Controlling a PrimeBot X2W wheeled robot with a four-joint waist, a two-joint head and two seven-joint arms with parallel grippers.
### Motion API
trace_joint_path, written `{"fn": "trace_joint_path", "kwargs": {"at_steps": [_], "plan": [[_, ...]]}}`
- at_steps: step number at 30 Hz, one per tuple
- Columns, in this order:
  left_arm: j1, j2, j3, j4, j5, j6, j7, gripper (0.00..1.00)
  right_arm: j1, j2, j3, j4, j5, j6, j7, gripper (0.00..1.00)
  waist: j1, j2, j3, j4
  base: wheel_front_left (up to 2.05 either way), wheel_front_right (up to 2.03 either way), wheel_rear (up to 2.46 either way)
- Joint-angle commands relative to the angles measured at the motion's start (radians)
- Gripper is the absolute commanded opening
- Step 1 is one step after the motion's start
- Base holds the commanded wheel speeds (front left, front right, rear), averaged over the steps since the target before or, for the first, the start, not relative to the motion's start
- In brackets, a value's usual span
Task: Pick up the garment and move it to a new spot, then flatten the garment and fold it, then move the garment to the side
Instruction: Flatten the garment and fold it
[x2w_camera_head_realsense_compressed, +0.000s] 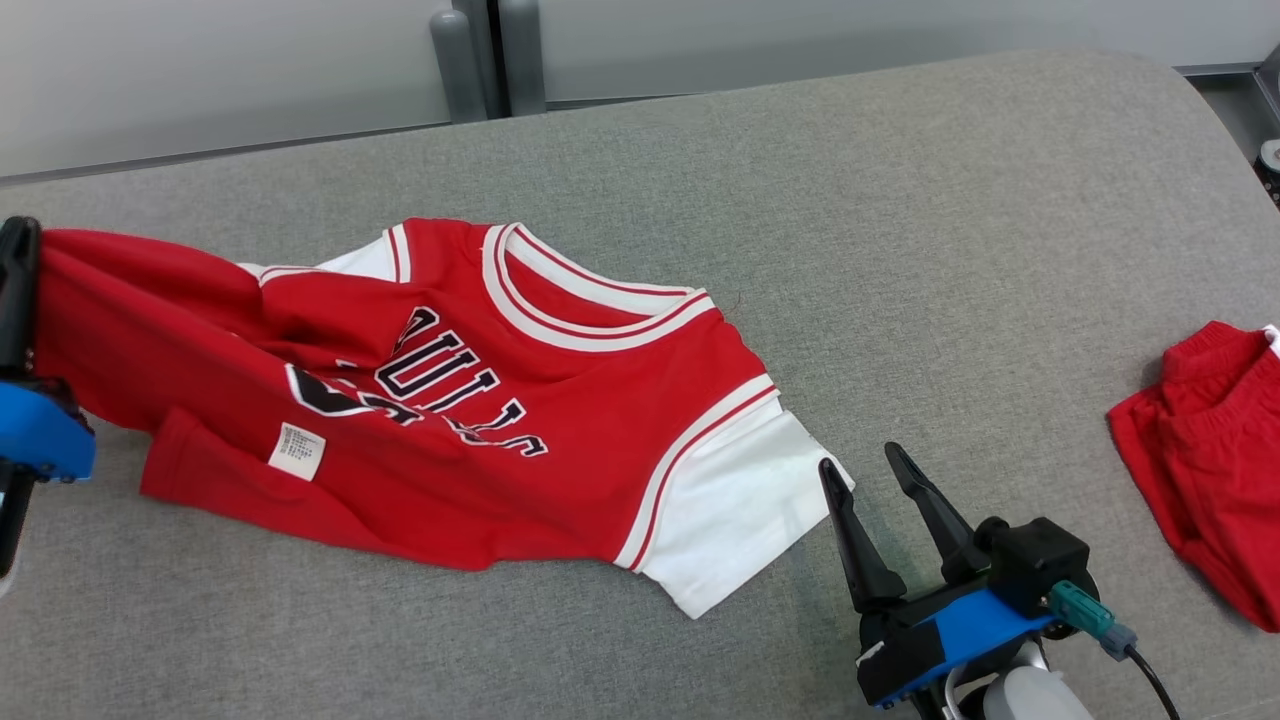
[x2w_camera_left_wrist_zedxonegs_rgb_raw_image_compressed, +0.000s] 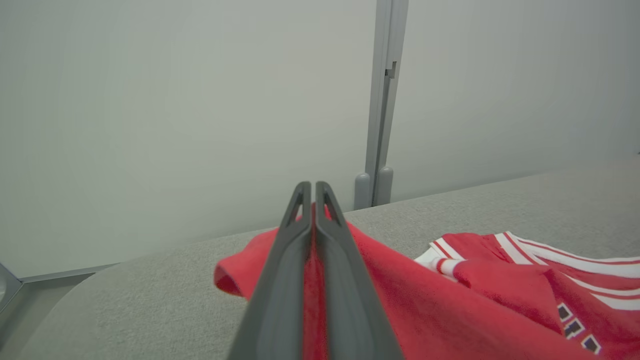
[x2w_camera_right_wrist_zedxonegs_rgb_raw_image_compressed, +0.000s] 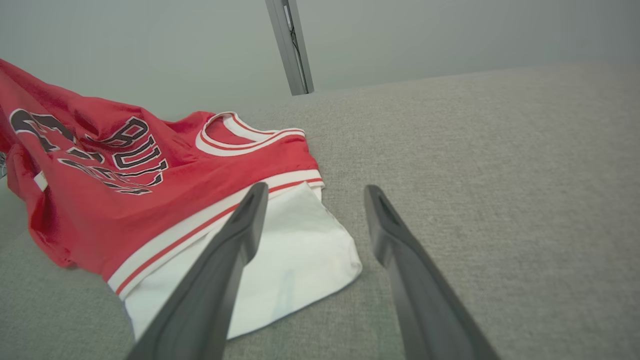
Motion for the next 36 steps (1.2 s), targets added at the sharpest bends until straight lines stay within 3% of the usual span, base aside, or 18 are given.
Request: {"fn": "trace_joint_path", "kwargs": {"at_steps": [1, 2, 3, 4, 9, 14, 24, 36], "plan": [[-0.007, 0.005, 0.018, 0.030, 0.011, 0.002, -0.004, 0.07, 0.002, -0.004, 0.003, -0.002, 0.003, 0.000, 0.000, 1.00, -0.0001, -0.0002, 0.003, -0.003, 0.00, 0.00, 0.00], [-0.002, -0.003, 0.027, 0.053, 0.009, 0.002, -0.004, 0.93, 0.001, -0.003, 0.008, 0.000, 0.003, 0.000, 0.000, 1.00, -0.0001, -0.0002, 0.004, -0.007, 0.00, 0.00, 0.00], [-0.002, -0.003, 0.027, 0.053, 0.009, 0.002, -0.004, 0.93, 0.001, -0.003, 0.008, 0.000, 0.003, 0.000, 0.000, 1.00, -0.0001, -0.0002, 0.004, -0.007, 0.00, 0.00, 0.00], [0.002, -0.012, 0.040, 0.069, 0.010, 0.002, -0.004, 1.00, 0.000, -0.004, 0.009, 0.001, 0.003, 0.000, 0.000, 1.00, -0.0001, -0.0002, 0.005, -0.010, 0.00, 0.00, 0.00], [0.042, -0.045, 0.159, 0.065, 0.058, 0.002, -0.004, 1.00, 0.003, -0.004, -0.002, -0.003, -0.001, 0.000, 0.000, 1.00, -0.0001, -0.0002, 0.005, -0.010, 0.00, 0.00, 0.00], [0.127, -0.128, 0.231, 0.004, 0.117, 0.002, -0.004, 1.00, 0.010, -0.004, -0.015, 0.003, -0.004, 0.000, 0.000, 1.00, -0.0001, -0.0002, -0.004, 0.010, 0.00, 0.00, 0.00], [0.325, -0.267, 0.139, -0.092, 0.175, 0.002, -0.004, 1.00, 0.003, -0.004, 0.001, 0.014, 0.005, 0.000, 0.000, 1.00, -0.0001, -0.0002, -0.012, 0.019, 0.00, 0.00, 0.00], [0.350, -0.310, 0.071, -0.029, 0.217, 0.002, -0.004, 1.00, 0.014, -0.004, -0.005, 0.023, -0.007, 0.000, 0.000, 1.00, -0.0001, -0.0002, -0.019, -0.003, 0.00, 0.00, 0.00]]}}
